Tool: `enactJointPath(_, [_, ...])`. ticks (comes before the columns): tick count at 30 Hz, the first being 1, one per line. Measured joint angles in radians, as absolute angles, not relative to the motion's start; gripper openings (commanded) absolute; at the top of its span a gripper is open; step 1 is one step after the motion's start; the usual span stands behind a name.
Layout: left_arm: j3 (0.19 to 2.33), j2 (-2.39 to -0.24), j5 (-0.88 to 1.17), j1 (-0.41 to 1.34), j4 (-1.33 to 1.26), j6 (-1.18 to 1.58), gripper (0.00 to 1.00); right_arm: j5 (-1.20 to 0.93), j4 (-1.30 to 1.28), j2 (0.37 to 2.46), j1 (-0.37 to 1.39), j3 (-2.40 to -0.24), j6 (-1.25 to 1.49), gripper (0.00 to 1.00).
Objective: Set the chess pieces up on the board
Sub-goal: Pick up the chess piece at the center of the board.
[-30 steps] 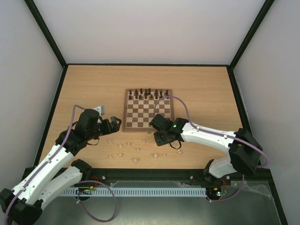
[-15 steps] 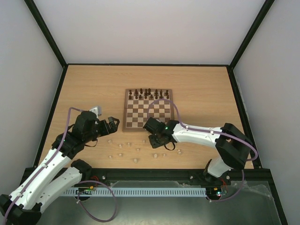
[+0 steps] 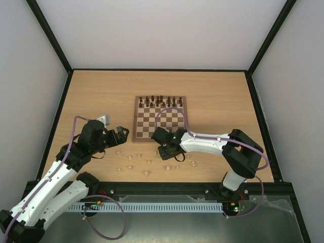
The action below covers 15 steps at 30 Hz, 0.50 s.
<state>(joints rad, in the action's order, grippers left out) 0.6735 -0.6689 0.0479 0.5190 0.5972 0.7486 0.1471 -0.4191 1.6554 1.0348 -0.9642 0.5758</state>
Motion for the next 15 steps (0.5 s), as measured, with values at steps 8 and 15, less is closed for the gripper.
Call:
enactJointPath(8, [0.673,-0.669,0.048,0.519,0.599,0.748,0.99,0.162,-0.433,1.652,1.035,-0.985,0.571,0.07])
enactJointPath(15, [0.673,-0.670,0.048,0.519,0.599,0.748,1.00,0.224,-0.545,1.618,1.016,-1.147,0.541,0.06])
